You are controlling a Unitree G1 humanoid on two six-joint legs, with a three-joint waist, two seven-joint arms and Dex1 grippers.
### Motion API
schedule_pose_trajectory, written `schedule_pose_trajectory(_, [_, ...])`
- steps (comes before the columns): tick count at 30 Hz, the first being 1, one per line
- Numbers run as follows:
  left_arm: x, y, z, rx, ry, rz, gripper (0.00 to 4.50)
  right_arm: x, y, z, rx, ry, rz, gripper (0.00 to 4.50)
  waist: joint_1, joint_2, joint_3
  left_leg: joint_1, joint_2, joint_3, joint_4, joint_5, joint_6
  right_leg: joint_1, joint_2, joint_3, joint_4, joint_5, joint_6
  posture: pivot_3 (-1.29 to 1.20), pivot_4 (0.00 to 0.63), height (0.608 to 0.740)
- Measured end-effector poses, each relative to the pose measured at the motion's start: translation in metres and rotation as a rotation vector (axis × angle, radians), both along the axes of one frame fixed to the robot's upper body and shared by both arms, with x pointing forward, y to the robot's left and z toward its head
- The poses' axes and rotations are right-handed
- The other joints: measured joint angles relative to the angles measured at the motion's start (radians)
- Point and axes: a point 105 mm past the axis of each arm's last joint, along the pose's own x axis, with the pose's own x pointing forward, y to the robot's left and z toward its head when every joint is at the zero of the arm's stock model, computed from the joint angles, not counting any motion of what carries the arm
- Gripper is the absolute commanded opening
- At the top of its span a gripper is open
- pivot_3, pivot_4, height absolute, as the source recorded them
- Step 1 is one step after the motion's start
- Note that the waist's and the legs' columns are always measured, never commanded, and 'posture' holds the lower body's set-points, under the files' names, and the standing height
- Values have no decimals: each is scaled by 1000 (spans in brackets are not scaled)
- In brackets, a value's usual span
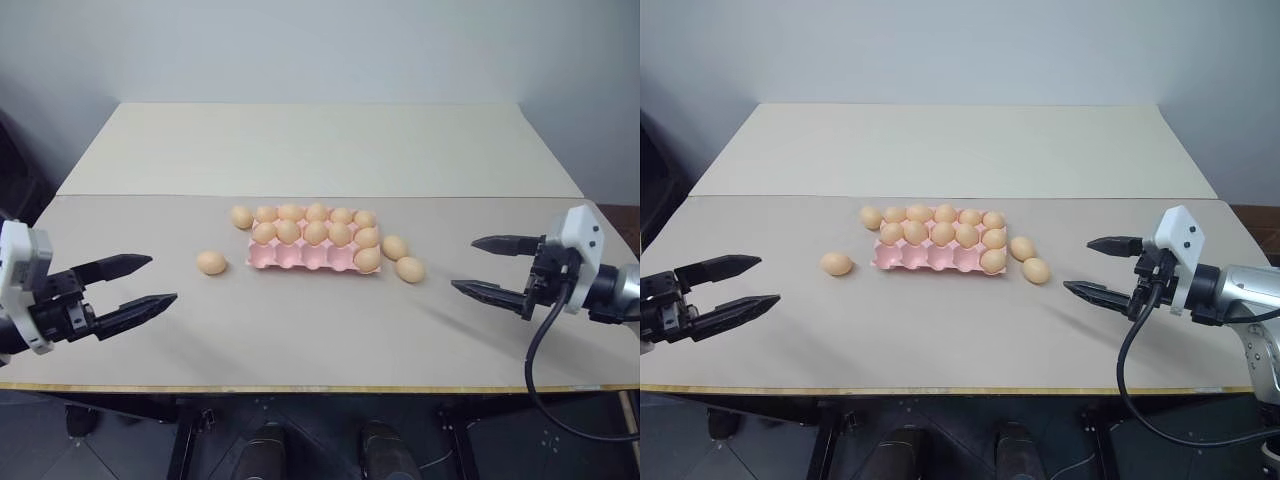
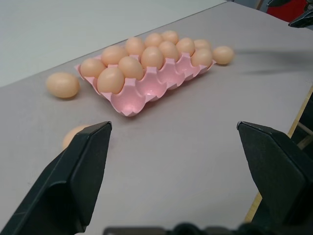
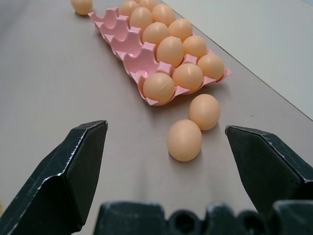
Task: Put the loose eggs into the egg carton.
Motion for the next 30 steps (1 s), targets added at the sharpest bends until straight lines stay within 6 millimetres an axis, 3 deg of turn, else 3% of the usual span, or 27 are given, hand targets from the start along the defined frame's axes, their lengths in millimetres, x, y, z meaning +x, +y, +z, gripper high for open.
schedule_pose_trajectory(13, [5, -11, 24, -37, -60, -56, 4477, 7, -2, 6, -14, -27, -25, 4500, -1, 0, 0, 1, 0, 0, 0, 0, 0, 1, 0, 0, 0, 0, 0, 0, 150, 740])
schedule_pose_trajectory(20, [4, -17, 19, -42, -37, -96, 4477, 20, 0, 12, -66, -70, -46, 4500, -3, 0, 0, 0, 0, 0, -1, 0, 0, 0, 0, 0, -1, 0, 0, 0, 150, 740])
schedule_pose_trajectory(30, [6, -23, 19, -42, -32, -131, 4477, 58, 38, -41, -137, -7, -25, 4500, -19, 1, 0, -1, 0, 0, -1, 0, 0, -2, 0, 0, 0, 0, 0, 0, 150, 740])
